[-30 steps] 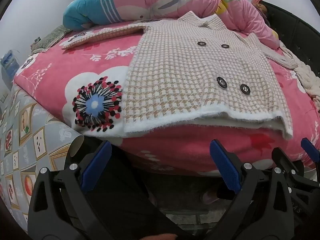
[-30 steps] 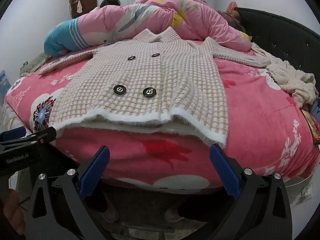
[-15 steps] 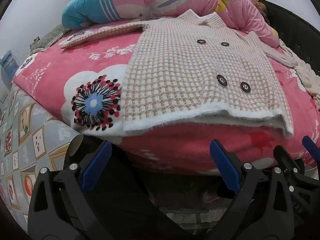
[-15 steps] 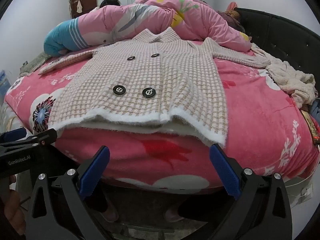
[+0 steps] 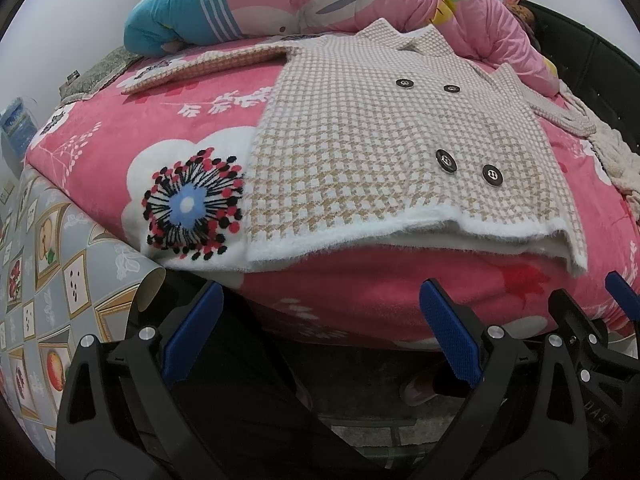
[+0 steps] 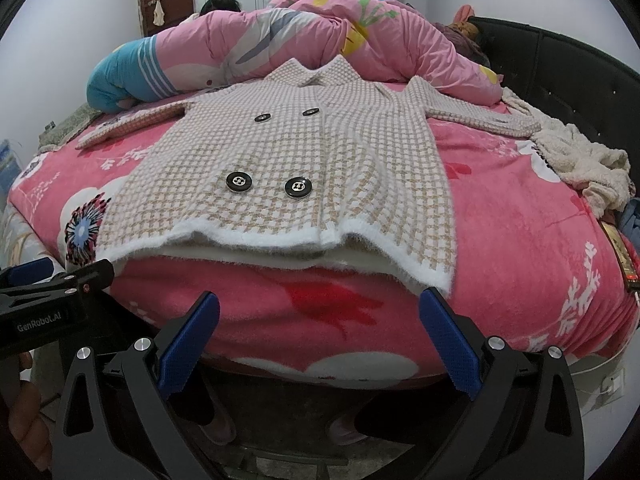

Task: Fold large clothes

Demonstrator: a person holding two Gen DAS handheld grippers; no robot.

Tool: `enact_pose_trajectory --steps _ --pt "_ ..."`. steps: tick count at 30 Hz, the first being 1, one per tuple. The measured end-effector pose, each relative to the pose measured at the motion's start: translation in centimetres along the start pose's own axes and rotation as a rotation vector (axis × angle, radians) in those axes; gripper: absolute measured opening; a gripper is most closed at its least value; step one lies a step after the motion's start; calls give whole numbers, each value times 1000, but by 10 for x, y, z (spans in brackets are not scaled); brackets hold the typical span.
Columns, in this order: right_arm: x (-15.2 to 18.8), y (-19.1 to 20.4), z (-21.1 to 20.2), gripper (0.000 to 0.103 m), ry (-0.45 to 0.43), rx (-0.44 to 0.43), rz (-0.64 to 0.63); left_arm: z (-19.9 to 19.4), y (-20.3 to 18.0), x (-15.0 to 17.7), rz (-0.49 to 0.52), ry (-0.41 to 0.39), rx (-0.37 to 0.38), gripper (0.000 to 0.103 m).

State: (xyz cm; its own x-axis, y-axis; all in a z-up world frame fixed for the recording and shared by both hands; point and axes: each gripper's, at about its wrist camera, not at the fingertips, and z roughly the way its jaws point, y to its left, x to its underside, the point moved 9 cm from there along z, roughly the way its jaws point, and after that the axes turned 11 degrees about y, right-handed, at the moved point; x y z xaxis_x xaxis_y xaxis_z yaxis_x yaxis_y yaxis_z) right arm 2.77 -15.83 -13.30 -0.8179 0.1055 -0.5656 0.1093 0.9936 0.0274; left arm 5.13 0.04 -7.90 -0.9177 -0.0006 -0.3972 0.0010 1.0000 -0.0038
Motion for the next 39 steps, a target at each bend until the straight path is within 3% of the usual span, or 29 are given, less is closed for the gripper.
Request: enact_pose_trajectory --steps 39 --pt "-5 3 -6 97 -5 -4 -1 2 10 -3 -15 -3 1 95"
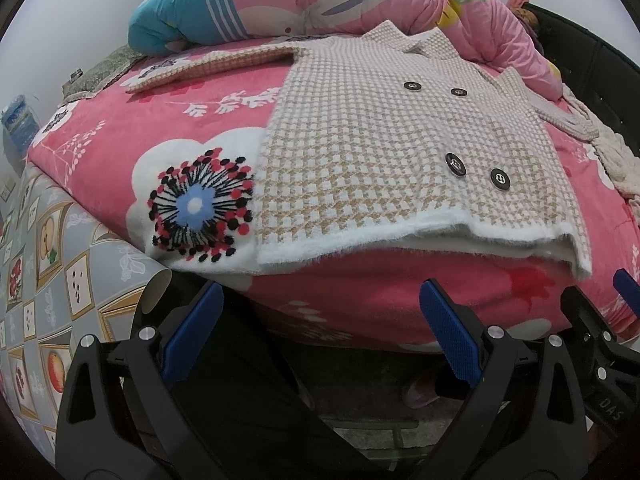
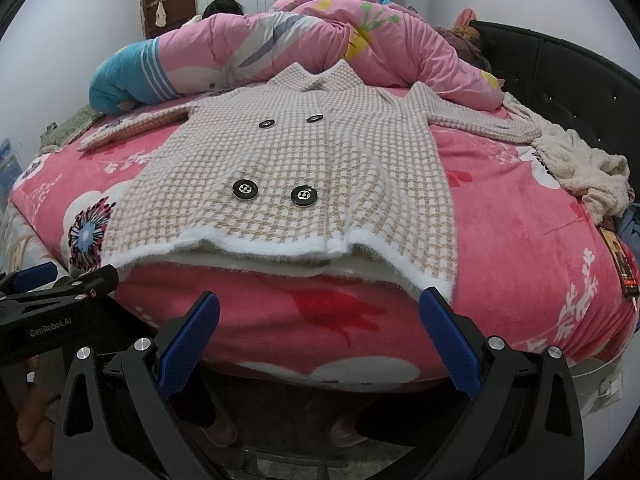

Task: Fold large clothes

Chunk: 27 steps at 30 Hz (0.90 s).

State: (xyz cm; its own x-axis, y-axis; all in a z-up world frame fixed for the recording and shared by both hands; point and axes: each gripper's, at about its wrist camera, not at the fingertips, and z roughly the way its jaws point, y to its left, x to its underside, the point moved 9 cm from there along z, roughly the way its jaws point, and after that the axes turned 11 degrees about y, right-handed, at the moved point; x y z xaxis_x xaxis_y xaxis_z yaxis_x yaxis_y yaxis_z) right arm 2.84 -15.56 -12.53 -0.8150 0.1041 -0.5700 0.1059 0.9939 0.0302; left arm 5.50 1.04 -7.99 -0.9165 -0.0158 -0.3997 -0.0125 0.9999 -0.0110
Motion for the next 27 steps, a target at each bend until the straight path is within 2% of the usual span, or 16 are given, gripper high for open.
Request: enact_pose_trajectory --steps 16,21,25,27 --pt "-7 -6 0 97 -17 16 19 7 7 -9 7 -9 -19 95" --pt "-14 -18 3 97 -13 58 27 11 7 -19 4 -22 -7 95" --pt "-26 -30 -3 97 -42 54 52 14 6 -33 13 -47 -1 95" --pt "-32 -38 -5 97 -55 52 69 14 4 -41 19 -68 32 95"
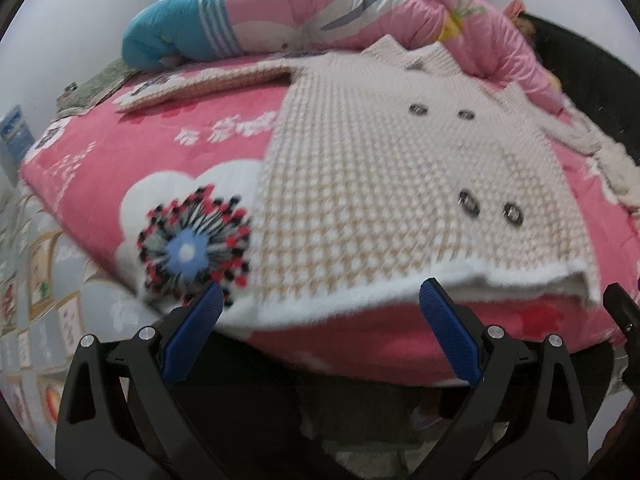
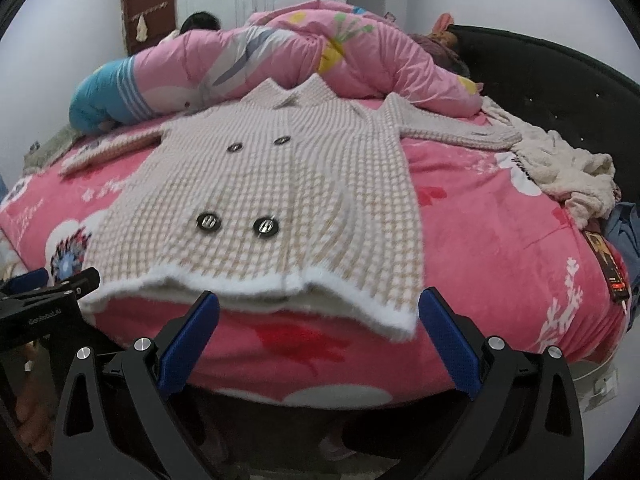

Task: Fold large clothes
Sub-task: 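Lower the right gripper onto the coat front edge and close it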

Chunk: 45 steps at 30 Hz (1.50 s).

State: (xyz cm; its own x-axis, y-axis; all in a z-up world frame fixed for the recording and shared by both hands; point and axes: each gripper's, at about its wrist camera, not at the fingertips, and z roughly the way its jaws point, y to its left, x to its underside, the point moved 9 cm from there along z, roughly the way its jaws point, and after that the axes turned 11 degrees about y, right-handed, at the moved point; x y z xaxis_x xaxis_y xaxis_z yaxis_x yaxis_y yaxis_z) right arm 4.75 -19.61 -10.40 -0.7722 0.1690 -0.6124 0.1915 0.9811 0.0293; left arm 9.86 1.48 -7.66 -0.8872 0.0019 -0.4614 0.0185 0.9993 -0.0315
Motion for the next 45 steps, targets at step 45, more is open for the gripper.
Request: enact_pose_trajectory --steps 45 --pt "-54 -107 167 97 173 -72 156 137 19 -116 21 68 22 95"
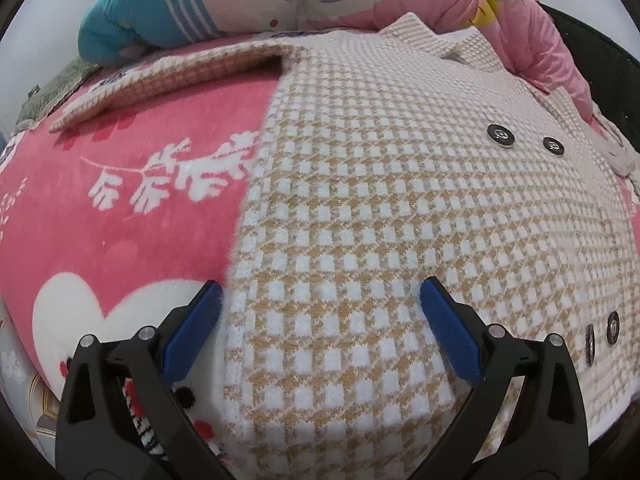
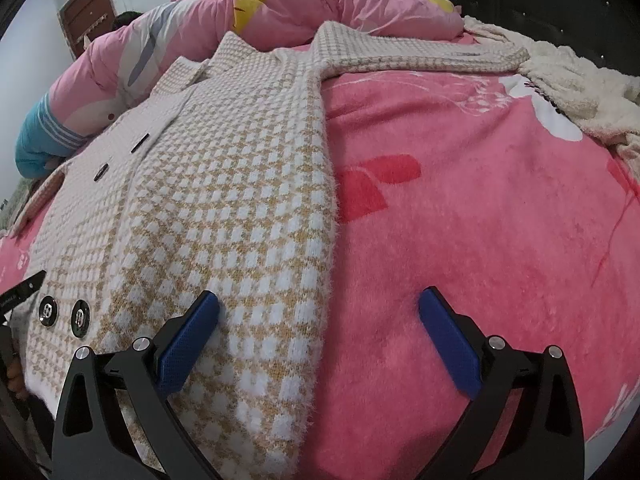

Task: Fold large clothes
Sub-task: 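Lower the right gripper onto the coat front edge and close it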

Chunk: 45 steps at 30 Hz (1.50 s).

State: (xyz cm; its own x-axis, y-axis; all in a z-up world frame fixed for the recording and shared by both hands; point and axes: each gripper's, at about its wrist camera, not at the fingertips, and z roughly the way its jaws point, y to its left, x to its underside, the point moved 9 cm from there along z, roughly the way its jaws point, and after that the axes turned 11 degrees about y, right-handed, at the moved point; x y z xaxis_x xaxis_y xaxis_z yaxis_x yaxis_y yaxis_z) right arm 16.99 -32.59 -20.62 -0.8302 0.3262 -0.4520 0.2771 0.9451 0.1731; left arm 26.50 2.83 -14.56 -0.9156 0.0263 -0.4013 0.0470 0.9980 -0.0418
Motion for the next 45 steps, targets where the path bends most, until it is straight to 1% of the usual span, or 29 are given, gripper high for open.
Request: enact_pose_trajectory --steps 3,4,7,9,10,12,13,14,15,16,18,22,24,26,29,31,32,34,36,38,40,42,43,45 --pt "-6 0 -4 97 26 -23 -6 -9 4 0 6 -15 58 95" --pt "-7 0 -8 97 25 -37 -9 -14 5 3 13 -25 74 95" --pt "-12 6 -25 97 -6 -87 -34 -36 1 13 68 -80 158 95" --pt "-12 14 -36 97 -18 -152 -58 -49 -3 26 112 -115 201 95" --pt "-10 16 -38 97 -16 -180 -60 -52 -4 31 122 -120 213 95" --pt "-3 20 -40 89 3 -234 -58 -55 -4 43 123 -116 233 95" --pt "1 21 -40 86 10 -239 -59 -55 -3 48 116 -115 242 95" --pt "7 20 -38 80 22 -239 -62 -55 -1 50 105 -114 252 95" --pt "11 20 -37 74 33 -238 -63 -55 2 53 87 -114 273 93" --pt "15 18 -36 72 46 -236 -61 -56 3 55 75 -117 288 91" --pt "21 15 -33 64 67 -248 -37 -55 6 55 51 -114 321 82" --pt "21 4 -28 57 88 -299 36 -47 16 41 -17 -107 382 75" --pt "15 3 -24 56 89 -321 54 -38 24 31 -61 -98 386 64" --pt "7 4 -19 55 88 -331 60 -29 29 19 -92 -92 390 64" --pt "-5 4 -8 54 95 -373 81 -21 26 10 -85 -75 365 64" --pt "-6 2 -5 52 104 -404 113 -23 23 12 -91 -66 372 64" --pt "-5 2 -7 48 106 -416 116 -27 21 16 -93 -62 398 64" --pt "6 2 -13 43 129 -463 125 -38 15 29 -76 -57 460 63" --pt "21 0 -17 38 148 -488 131 -41 10 42 -47 -53 468 62" --pt "34 -2 -23 36 157 -514 137 -45 9 57 -25 -52 458 56" --pt "38 -3 -25 32 157 -527 145 -45 14 62 -38 -57 460 53" --pt "35 -4 -19 27 164 -542 167 -41 20 59 -76 -45 462 42" --pt "33 -4 -17 25 163 -555 176 -37 24 55 -102 -39 455 39" --pt "26 -1 -9 17 159 -565 174 -32 28 50 -126 -39 438 30"
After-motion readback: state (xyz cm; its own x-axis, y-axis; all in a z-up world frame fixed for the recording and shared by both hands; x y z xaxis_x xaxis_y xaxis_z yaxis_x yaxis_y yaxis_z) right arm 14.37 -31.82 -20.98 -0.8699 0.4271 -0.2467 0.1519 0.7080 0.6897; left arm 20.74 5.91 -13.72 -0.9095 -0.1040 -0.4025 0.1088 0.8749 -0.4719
